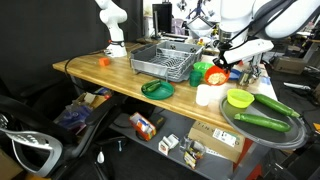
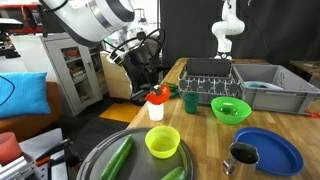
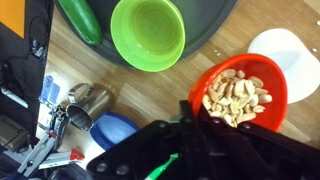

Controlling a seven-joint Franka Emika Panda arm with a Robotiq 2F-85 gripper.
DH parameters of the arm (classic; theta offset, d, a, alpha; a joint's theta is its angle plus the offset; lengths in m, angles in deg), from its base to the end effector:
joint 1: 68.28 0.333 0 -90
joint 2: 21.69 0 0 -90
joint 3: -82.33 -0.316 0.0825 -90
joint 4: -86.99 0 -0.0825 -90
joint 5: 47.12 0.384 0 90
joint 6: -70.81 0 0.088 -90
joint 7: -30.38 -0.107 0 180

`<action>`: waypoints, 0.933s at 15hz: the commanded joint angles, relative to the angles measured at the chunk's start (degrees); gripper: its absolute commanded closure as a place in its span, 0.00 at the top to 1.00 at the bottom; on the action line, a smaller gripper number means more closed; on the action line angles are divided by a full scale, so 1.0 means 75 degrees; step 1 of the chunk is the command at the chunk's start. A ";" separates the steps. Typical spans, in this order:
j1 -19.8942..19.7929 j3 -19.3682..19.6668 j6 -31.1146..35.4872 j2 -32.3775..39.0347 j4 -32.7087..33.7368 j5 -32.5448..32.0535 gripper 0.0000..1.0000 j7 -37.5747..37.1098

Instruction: Pour the contents of the orange bowl into the white cup

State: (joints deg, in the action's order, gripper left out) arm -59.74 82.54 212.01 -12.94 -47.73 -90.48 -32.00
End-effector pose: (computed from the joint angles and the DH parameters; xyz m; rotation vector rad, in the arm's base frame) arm 0.5023 0.0746 0.2627 2.6920 -0.4530 0.3243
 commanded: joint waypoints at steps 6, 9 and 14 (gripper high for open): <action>0.0377 -0.0172 -0.1156 0.0684 0.0781 -0.1226 0.02 -0.0642; 0.0466 -0.0222 -0.1434 0.0900 0.0992 -0.1656 0.02 -0.0881; 0.0569 -0.0349 -0.1819 0.1183 0.1258 -0.2069 0.02 -0.1040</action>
State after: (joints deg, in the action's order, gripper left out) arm -55.81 80.69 201.57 -5.40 -40.05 -103.81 -38.52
